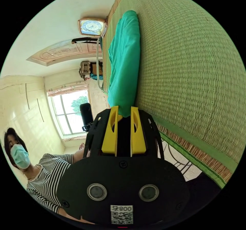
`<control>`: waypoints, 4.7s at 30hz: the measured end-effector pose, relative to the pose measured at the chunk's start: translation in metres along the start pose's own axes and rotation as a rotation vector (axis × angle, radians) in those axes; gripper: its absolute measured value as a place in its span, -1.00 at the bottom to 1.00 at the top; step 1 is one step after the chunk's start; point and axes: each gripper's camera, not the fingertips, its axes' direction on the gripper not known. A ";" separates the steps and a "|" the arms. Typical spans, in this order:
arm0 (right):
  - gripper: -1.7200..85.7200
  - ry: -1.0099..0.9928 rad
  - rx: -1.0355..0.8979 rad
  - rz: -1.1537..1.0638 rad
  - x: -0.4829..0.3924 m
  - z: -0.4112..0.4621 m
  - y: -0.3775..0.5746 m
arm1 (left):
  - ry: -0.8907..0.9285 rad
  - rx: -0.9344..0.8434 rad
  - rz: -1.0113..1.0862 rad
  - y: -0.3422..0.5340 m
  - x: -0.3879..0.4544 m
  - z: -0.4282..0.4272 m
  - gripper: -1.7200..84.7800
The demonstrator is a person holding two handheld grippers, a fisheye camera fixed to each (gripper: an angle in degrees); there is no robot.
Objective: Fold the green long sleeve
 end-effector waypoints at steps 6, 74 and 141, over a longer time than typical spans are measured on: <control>-0.73 -0.094 0.019 0.036 0.015 -0.006 0.014 | 0.044 0.026 0.005 0.008 -0.010 -0.008 -0.94; -0.79 0.057 0.001 0.053 -0.025 0.020 0.007 | 0.329 0.450 -0.467 0.139 -0.358 -0.251 -0.89; -0.89 0.053 -0.072 0.008 -0.040 -0.138 0.059 | -0.048 0.247 -0.178 -0.039 -0.122 -0.236 -0.86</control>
